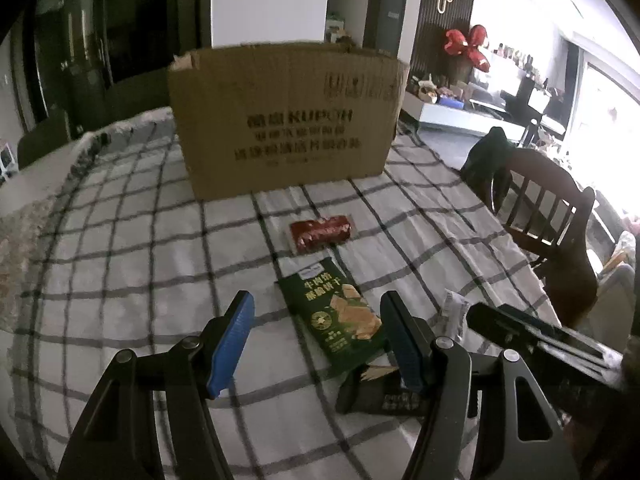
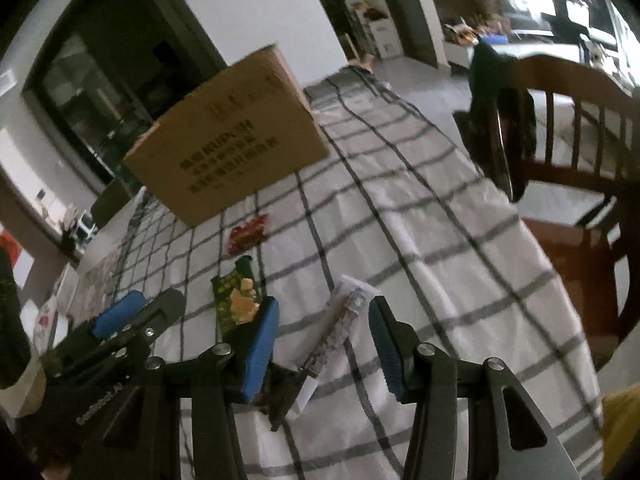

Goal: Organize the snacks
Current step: 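Move both open tools back toward the green cracker bag and white stick, then grasp the green cracker bag with the left tool while the right tool grasps the white stick snack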

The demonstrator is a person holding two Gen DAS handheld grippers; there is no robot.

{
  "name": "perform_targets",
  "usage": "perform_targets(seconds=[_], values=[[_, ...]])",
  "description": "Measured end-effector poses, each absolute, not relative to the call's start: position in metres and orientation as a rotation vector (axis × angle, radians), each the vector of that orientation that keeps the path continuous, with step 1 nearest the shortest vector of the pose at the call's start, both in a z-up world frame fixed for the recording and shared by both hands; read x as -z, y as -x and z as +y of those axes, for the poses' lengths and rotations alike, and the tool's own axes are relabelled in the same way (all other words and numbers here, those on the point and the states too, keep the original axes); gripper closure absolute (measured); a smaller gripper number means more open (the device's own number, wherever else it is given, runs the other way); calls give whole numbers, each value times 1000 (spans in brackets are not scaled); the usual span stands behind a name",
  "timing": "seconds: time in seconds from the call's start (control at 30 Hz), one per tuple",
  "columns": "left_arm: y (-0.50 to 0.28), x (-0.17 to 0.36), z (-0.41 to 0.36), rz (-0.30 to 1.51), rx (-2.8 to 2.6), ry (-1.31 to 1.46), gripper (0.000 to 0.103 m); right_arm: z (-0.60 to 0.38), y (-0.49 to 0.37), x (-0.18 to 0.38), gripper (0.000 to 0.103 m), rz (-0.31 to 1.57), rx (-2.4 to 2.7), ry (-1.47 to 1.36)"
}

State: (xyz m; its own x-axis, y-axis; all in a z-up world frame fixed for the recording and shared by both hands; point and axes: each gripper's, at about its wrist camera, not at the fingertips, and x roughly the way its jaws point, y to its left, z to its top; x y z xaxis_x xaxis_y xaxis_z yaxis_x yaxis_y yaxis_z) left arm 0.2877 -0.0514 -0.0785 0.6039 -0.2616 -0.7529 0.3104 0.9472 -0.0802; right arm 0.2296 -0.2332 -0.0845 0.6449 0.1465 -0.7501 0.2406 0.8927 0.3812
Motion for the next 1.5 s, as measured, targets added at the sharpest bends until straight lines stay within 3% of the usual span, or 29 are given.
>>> perform_targets(seconds=[0.53,0.97,1.1,1.37,1.47,1.5], values=[[-317,118,-75,969,314,-63,41,-229,-242,103,70,907,76,-493],[-327,127,-78,987,278,-61,41,-227,-249,114,70,935,105,-474],[-327,127,-79,982,276,-72,48,-226,-253,115,75,939,107,-450],[-325,124,-72,979,285,-44,52,-224,-250,108,80,912,97,-425],[-321,118,-68,961,285,-31,60,-224,-249,102,81,892,92,-413],[-321,116,-67,956,286,-30,68,-224,-249,100,81,887,92,-409]])
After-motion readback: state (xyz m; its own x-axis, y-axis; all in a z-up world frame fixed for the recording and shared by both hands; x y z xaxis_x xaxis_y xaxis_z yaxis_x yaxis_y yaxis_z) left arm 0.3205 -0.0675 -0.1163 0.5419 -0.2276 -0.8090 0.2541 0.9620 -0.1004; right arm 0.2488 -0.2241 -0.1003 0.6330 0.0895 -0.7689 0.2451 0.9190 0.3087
